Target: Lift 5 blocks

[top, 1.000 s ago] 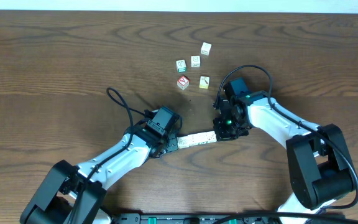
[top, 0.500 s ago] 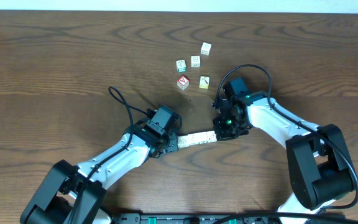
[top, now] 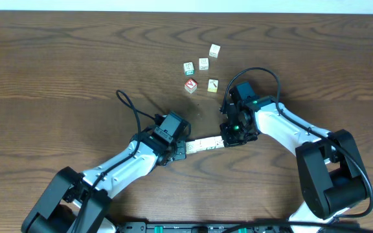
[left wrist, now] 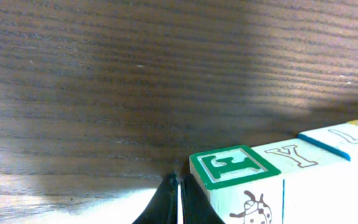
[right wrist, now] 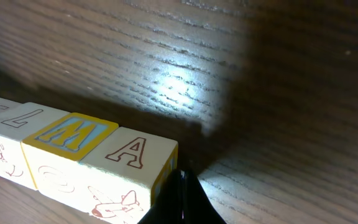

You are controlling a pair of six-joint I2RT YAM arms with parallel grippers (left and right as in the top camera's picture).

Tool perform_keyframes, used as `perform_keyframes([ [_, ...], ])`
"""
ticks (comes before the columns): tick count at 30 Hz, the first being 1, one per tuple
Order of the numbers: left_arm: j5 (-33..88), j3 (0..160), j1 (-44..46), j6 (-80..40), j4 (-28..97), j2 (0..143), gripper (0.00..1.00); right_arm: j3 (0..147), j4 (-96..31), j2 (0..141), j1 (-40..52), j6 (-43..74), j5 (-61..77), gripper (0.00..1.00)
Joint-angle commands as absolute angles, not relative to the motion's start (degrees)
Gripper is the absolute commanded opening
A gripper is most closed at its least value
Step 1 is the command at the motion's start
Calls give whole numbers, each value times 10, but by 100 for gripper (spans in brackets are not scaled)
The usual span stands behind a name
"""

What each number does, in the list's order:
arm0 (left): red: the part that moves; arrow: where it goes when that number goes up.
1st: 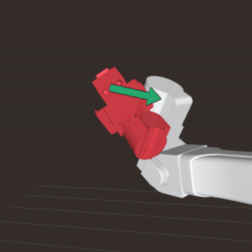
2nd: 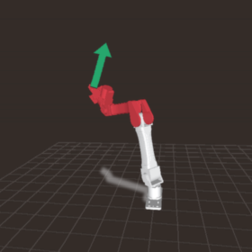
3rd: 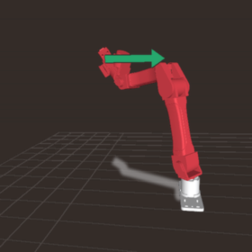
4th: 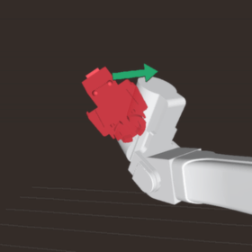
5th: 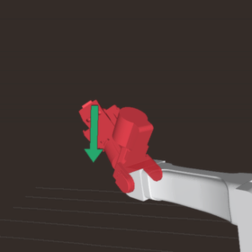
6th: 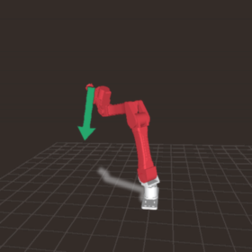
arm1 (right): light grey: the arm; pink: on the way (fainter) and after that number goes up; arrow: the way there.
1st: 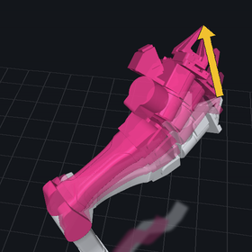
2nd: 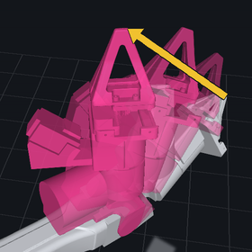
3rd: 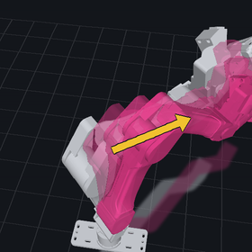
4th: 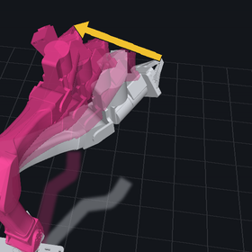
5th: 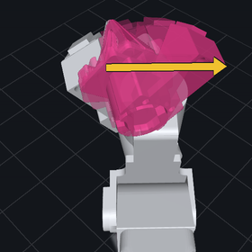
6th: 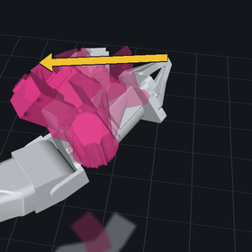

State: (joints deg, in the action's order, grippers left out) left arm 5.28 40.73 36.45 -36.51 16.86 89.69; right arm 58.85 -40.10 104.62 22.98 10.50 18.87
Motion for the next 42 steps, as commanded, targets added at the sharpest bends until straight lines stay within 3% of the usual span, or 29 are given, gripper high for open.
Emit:
perform_keyframes([
  [1, 142, 415, 391, -338, 142, 900, 7, 587, -383, 1052, 256, 111, 342, 1],
  [42, 172, 415, 397, -363, 107, 900, 7, 587, -386, 981, 288, 109, 339, 1],
])
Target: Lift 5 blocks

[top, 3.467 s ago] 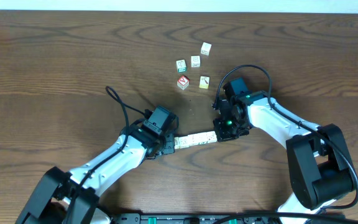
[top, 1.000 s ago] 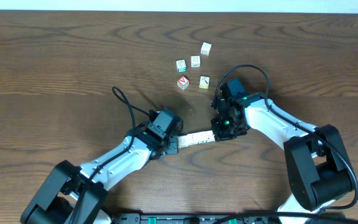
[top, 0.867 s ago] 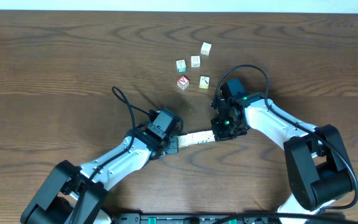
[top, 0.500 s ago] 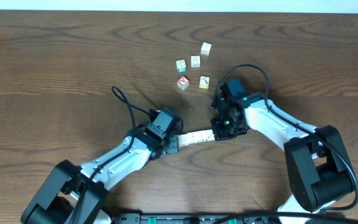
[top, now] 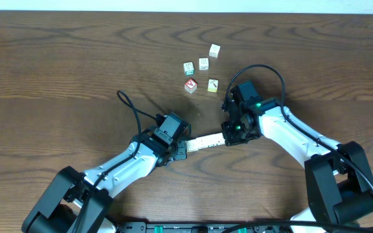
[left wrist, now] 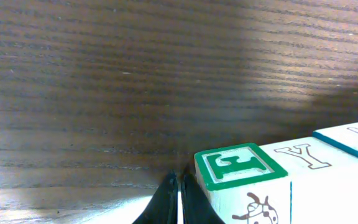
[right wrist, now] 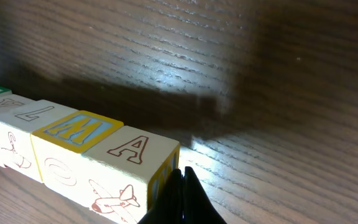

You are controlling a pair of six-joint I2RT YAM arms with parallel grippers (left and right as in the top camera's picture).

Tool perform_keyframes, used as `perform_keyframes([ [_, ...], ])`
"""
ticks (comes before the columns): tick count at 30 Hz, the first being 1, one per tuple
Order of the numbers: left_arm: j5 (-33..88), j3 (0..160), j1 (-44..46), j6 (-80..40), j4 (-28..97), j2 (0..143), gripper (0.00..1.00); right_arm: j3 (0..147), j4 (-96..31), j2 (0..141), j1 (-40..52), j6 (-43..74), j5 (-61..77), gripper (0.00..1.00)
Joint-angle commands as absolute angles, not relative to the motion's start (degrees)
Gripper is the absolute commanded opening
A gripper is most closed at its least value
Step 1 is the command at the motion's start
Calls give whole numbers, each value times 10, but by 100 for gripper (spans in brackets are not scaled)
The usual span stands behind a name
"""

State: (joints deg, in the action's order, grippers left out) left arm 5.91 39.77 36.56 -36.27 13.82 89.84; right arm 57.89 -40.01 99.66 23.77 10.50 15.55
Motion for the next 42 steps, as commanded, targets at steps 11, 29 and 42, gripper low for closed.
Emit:
perform_keyframes([
  [11, 173, 423, 397, -365, 132, 891, 7, 587, -393, 981, 309, 128, 285, 1],
  [29, 174, 444, 397, -365, 140, 889, 7, 588, -394, 968, 309, 133, 285, 1],
  [42, 176, 461, 397, -365, 153, 888, 7, 588, -397, 941, 309, 133, 274, 1],
])
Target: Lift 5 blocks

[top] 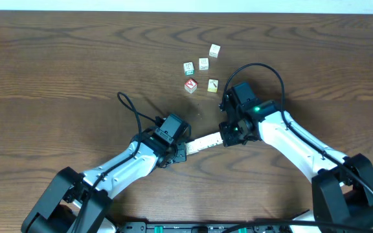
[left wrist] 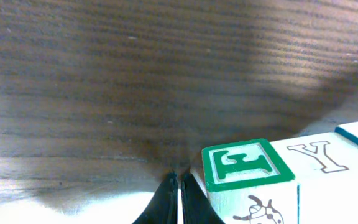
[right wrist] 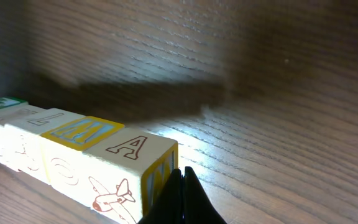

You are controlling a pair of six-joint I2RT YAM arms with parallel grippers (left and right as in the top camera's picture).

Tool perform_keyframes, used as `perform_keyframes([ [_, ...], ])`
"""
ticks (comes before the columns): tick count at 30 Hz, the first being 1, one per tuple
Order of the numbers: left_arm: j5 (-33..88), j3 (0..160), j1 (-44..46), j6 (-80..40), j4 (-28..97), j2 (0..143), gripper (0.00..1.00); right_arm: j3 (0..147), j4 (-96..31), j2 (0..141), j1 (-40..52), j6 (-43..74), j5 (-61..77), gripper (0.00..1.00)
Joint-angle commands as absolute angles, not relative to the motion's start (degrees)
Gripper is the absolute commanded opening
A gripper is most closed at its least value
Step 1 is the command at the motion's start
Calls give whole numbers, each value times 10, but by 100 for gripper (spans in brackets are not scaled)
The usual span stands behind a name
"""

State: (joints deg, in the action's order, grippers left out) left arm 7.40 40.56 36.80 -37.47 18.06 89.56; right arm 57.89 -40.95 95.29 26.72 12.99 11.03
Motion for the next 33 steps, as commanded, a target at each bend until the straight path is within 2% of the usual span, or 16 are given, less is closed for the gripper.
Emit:
perform_keyframes([
  [1, 176, 462, 397, -365, 154, 886, 7, 588, -399, 941, 309, 133, 274, 1],
  [26, 176, 463, 397, -365, 154, 834, 7, 588, -421, 941, 318, 133, 272, 1],
  [33, 176, 463, 397, -367, 154, 834, 7, 588, -411, 941, 335, 187, 248, 1],
])
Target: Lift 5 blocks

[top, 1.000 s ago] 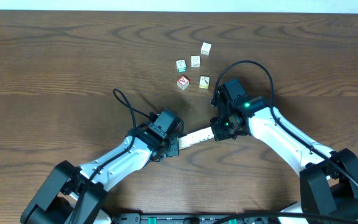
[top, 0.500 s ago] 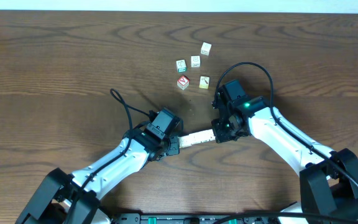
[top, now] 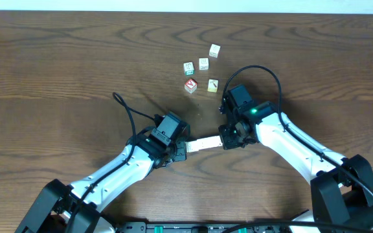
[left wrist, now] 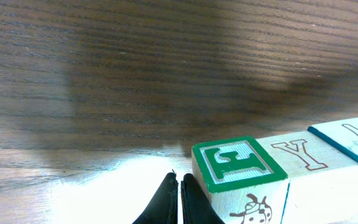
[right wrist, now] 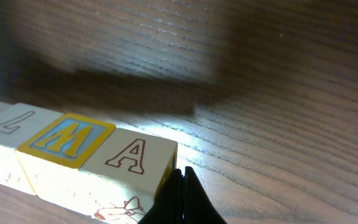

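Note:
A row of several letter blocks (top: 204,143) is pinched end to end between my two grippers. My left gripper (top: 181,148) is shut, its fingertips (left wrist: 179,186) pressed against the green E block (left wrist: 238,171); the Y block (left wrist: 309,163) and L block (left wrist: 353,138) follow. My right gripper (top: 224,138) is shut too, its fingertips (right wrist: 181,180) against the A block (right wrist: 132,163), beside the yellow M block (right wrist: 64,140). The row's shadow lies apart from it on the wooden table (top: 57,77), so the row seems to hang just above the wood.
Several loose blocks lie behind the row: a white one (top: 214,50), two more (top: 203,63) (top: 188,68), a red-marked one (top: 190,85) and a yellow-marked one (top: 213,85). The arms' cables loop over the table near both wrists.
Both grippers stay shut against the row's ends. In both wrist views the table looks farther off and the shadow sits farther from the blocks, so the row is a little higher.
At first the row lay between both shut grippers with its shadow tight against it. Over the later moments the grippers kept pressing its ends, the row shifted slightly toward the back of the table, and its shadow drew away from it.

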You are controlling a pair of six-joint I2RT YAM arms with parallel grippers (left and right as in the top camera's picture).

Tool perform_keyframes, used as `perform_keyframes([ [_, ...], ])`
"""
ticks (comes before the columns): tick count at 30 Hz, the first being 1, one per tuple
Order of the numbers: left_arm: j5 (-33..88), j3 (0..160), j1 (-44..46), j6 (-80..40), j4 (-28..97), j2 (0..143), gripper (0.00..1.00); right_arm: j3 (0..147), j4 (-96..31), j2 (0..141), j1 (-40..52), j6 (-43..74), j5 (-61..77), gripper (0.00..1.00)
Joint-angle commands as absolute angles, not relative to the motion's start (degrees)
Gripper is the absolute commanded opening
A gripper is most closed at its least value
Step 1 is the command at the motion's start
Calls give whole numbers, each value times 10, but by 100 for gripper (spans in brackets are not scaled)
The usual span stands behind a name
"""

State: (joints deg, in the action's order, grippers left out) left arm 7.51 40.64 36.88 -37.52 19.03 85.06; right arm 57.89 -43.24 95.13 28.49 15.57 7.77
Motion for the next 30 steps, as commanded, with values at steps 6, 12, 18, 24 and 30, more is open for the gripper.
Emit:
perform_keyframes([
  [6, 176, 463, 397, -367, 154, 834, 8, 588, -411, 941, 335, 186, 246, 1],
  [12, 176, 471, 397, -369, 158, 830, 7, 589, -410, 941, 339, 186, 246, 1],
  [18, 176, 476, 397, -369, 160, 819, 7, 592, -411, 940, 338, 186, 246, 1],
  [24, 176, 476, 397, -369, 163, 812, 7, 602, -418, 940, 339, 186, 247, 1],
  [30, 175, 476, 397, -369, 163, 803, 7, 613, -428, 939, 339, 186, 247, 1],
])
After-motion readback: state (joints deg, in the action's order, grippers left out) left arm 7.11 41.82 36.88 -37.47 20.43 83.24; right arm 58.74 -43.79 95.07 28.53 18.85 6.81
